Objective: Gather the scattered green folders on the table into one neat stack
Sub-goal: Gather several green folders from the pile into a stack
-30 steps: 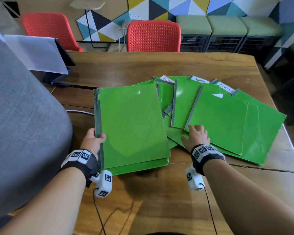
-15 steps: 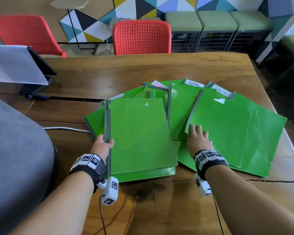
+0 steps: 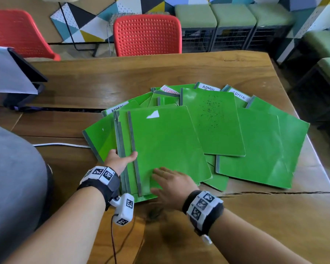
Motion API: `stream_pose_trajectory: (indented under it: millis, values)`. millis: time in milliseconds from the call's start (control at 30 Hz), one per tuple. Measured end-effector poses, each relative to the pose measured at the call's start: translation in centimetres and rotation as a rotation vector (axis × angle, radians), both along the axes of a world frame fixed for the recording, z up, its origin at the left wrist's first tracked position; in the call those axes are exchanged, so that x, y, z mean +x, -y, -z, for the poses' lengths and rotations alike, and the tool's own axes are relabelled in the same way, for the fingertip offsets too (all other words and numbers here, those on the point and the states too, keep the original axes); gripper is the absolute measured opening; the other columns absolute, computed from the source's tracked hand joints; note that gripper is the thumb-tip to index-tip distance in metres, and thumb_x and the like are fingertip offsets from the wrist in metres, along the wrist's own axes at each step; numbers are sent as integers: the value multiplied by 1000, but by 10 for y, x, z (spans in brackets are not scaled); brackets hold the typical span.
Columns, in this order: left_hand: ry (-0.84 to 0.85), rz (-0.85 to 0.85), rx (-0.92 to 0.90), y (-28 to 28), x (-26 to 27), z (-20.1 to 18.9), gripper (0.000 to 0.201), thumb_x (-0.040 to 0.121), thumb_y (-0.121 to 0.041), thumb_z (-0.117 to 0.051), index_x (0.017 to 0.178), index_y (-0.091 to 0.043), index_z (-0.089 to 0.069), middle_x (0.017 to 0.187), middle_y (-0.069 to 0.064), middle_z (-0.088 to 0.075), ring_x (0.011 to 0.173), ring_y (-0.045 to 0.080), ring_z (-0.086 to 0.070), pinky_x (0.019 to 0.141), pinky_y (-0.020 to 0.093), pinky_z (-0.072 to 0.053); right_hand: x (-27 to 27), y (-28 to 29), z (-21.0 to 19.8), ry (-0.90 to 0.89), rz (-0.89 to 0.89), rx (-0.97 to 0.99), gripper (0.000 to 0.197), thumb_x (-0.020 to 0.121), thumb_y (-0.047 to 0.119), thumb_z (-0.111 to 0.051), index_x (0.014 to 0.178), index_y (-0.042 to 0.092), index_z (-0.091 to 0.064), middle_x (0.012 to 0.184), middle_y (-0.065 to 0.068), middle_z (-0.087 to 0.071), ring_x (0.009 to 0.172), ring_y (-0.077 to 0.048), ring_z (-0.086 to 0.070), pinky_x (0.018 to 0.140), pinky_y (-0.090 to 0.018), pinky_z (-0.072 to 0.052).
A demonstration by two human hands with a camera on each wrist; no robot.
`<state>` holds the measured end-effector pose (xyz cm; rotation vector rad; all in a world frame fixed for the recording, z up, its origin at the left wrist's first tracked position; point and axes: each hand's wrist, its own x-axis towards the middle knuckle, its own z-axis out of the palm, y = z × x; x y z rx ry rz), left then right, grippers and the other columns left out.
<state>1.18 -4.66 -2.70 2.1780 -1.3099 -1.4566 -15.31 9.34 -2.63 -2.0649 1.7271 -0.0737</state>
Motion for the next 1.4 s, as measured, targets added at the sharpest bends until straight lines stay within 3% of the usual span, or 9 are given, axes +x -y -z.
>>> stream_pose_trajectory:
  millis: [133,233,333,700,867,1000,1167,1333,1400]
  values:
    - [117,68,-28,1,0,2,89,84,-24,-72,152,-13,-15,158,9,-24,143,33,-29,112,49,-30,-82,31,10,6,478,-258,29,95,19,-45,118,17,-63,123,-5,-62,109,-21,-60,90,-32,-53]
    - [110,75,-59,0,-3,0,85,86,-30,-68,152,-14,-17,158,8,-25,142,32,-31,112,47,-31,-162,47,17,-117,1010,26,57,89,29,-57,143,23,-38,152,-12,-31,136,-33,-34,109,-53,-36]
    - [145,96,-87,-2,-10,-4,103,75,-49,-74,151,-13,-16,157,10,-26,142,33,-32,109,47,-34,-206,54,27,-64,1259,288,90,78,47,-69,150,29,-17,157,-14,-14,142,-40,-19,109,-64,-25]
    - [12,-72,-110,8,12,-4,83,83,-16,-70,150,-19,-22,157,5,-27,142,33,-30,113,58,-27,-211,60,16,172,1325,305,50,83,20,-61,127,1,-46,125,-21,-47,95,-31,-51,77,-37,-48]
    - [-46,-167,-204,25,63,23,77,74,-20,-75,141,-22,-37,145,4,-48,131,33,-45,108,57,-34,-206,48,-28,465,1346,-140,41,94,6,-46,135,9,-42,129,-16,-55,89,-24,-53,71,-33,-45]
    - [-67,-195,-221,7,65,-18,45,81,-11,-70,121,-19,-51,120,2,-61,117,32,-55,102,56,-40,-216,39,-75,488,1331,-305,45,97,4,-44,140,12,-42,137,-8,-51,79,-14,-54,54,-21,-39]
    - [-214,-205,-229,-17,49,-33,35,87,-4,-63,119,-16,-55,111,7,-61,109,30,-55,99,50,-41,-194,32,-84,620,1227,-129,47,92,3,-51,138,15,-47,118,-10,-61,89,-29,-68,80,-45,-59]
    - [-319,-114,-223,-35,9,-23,34,93,-6,-57,126,-13,-55,110,6,-61,105,24,-55,88,36,-41,-131,12,-46,773,1121,160,45,95,9,-55,138,12,-45,92,-1,-56,75,-20,-62,67,-37,-60]
    - [-361,-123,-193,-37,-2,-21,31,96,-7,-52,126,-13,-54,106,6,-63,101,25,-58,79,32,-46,-123,5,-32,920,1139,281,50,92,8,-59,139,11,-44,99,-7,-56,80,-24,-62,76,-46,-59]
